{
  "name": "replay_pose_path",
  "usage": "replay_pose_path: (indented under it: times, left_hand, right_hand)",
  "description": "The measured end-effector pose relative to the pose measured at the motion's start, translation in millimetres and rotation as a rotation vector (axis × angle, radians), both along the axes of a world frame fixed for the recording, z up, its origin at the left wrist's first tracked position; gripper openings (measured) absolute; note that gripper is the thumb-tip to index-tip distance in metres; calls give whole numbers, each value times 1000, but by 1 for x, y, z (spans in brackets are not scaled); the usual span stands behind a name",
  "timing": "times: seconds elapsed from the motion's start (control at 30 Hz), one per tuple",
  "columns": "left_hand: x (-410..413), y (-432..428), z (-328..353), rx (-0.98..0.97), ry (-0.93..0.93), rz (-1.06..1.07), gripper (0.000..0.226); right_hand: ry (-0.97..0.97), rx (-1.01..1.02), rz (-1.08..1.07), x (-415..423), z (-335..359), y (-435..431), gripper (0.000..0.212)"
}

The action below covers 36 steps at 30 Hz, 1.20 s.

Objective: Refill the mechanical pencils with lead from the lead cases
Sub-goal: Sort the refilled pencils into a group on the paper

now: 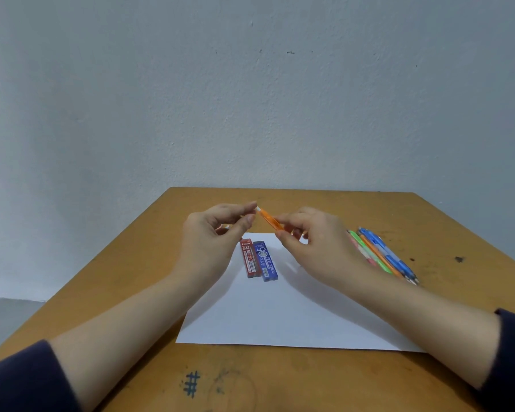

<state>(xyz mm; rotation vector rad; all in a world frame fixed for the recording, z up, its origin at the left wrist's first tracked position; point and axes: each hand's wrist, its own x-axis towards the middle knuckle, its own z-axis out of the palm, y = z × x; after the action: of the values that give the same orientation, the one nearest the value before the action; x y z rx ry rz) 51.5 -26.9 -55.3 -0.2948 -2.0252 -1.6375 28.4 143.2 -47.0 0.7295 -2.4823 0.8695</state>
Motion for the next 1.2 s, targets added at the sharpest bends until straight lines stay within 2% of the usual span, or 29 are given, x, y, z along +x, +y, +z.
replay_pose_path:
  times: [0.27, 0.4, 0.5, 0.87, 1.0, 1.1, 1.2]
  left_hand:
    - [4, 5, 0, 64, 15, -28, 29]
    - [5, 8, 0, 106, 20, -37, 29]
    - [7, 9, 1, 128, 22, -46, 30]
    - [12, 12, 4, 264, 8, -86, 26]
    - [12, 10, 8, 274, 26, -60, 23]
    - [13, 8, 11, 265, 61, -43, 23]
    - [12, 8, 11, 257, 56, -38, 24]
  right_hand:
    - [73, -133, 60, 6, -3, -5, 29]
    - [-31, -314, 93, 12, -2, -8, 47]
    - [-68, -414, 113, 16, -2, -10, 51]
    - [-88, -441, 214, 24, 2, -11, 52]
    - [-117, -457, 248, 20, 9, -8, 40]
    - [-106, -440, 205, 9, 15, -1, 31]
    - [-126, -327, 86, -6, 18, 11, 26]
